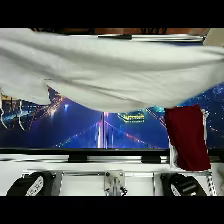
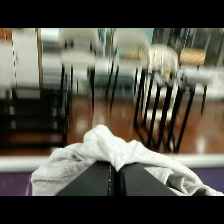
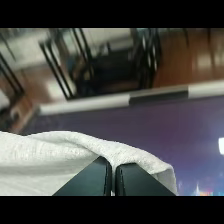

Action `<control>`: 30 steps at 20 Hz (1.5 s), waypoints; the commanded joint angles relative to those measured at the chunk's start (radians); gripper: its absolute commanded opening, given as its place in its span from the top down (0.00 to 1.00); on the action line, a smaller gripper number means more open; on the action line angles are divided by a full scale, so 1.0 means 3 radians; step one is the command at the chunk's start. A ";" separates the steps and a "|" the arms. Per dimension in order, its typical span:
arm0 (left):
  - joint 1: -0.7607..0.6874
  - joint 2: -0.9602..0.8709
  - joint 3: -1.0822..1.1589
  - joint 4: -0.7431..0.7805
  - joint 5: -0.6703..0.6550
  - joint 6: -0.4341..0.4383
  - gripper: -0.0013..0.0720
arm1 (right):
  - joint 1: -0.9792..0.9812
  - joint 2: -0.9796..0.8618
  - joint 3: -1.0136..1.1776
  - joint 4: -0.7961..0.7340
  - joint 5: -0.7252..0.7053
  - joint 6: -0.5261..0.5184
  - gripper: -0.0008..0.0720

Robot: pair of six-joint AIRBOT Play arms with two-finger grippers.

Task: Fold the shirts.

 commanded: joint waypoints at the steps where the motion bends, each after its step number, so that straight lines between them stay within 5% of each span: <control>1: 0.0029 0.0403 0.0191 -0.0019 0.0020 -0.0025 0.93 | -0.0128 0.0229 0.0256 -0.0004 0.0206 0.0023 0.89; 6: 0.0029 0.0346 -0.0067 0.0476 -0.0923 -0.0027 0.93 | -0.0130 -0.0301 0.0221 -0.0559 0.1404 0.0019 0.89; 9: 0.0029 0.0324 -0.0888 0.0479 -0.1041 -0.0025 0.93 | -0.0128 -0.0829 -0.0189 -0.0533 0.1723 0.0000 0.89; 12: 0.0028 0.0189 -0.1972 0.0141 -0.0610 -0.0025 0.93 | -0.0128 -0.1439 -0.0804 -0.0278 0.1174 0.0056 0.89; 15: 0.0028 -0.0187 -0.2775 -0.0540 0.0378 -0.0025 0.93 | -0.0130 -0.2195 -0.0950 0.0118 0.0326 0.0057 0.89; 21: -0.0282 -0.1241 -0.2963 -0.0927 0.1605 -0.0025 0.92 | -0.0130 -0.3105 -0.0950 0.0951 -0.1083 0.0136 0.88; 22: -0.0343 -0.1362 -0.2963 -0.0927 0.1701 -0.0025 0.82 | -0.0130 -0.3137 -0.0950 0.0989 -0.1158 0.0130 0.85; 23: -0.0373 -0.1436 -0.2954 -0.0927 0.1720 -0.0025 0.52 | -0.0139 -0.3126 -0.0949 0.0958 -0.1164 0.0112 0.80; 24: -0.0371 -0.1467 -0.2937 -0.0926 0.1705 -0.0024 0.12 | -0.0181 -0.3081 -0.0936 0.0945 -0.1083 0.0042 0.37; 25: -0.0336 -0.1460 -0.2894 -0.0922 0.1624 0.0020 0.00 | -0.0249 -0.3016 -0.0902 0.0921 -0.0909 -0.0104 0.21; 27: -0.0219 -0.1453 -0.2672 -0.0842 0.1024 0.0456 0.00 | -0.0473 -0.2806 -0.0824 0.0773 -0.0331 -0.0412 0.21; 30: -0.0153 -0.1459 -0.2511 -0.0226 -0.0182 0.0261 0.18 | -0.0851 -0.2501 -0.0824 0.0551 0.0649 -0.0674 0.21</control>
